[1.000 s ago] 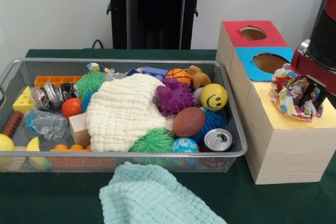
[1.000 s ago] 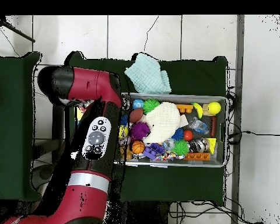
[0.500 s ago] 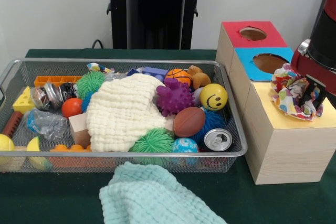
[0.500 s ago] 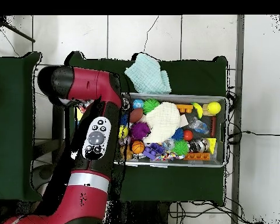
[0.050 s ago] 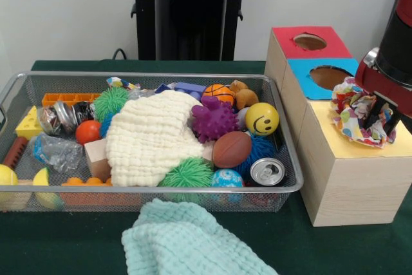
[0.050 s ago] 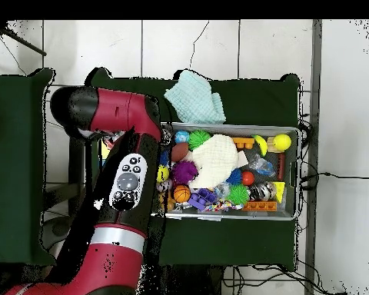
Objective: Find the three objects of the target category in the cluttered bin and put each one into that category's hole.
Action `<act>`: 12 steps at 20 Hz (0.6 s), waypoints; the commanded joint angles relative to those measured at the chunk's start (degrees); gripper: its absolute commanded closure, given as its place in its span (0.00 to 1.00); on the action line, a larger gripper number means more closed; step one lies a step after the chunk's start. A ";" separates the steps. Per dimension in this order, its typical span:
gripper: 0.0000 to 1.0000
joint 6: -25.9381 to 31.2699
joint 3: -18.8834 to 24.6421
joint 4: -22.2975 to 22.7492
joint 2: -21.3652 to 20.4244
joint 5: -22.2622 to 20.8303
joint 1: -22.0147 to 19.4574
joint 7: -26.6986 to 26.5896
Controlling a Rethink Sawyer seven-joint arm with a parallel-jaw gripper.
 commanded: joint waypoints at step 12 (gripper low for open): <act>0.00 -27.58 10.32 3.50 17.06 -5.15 -4.03 0.18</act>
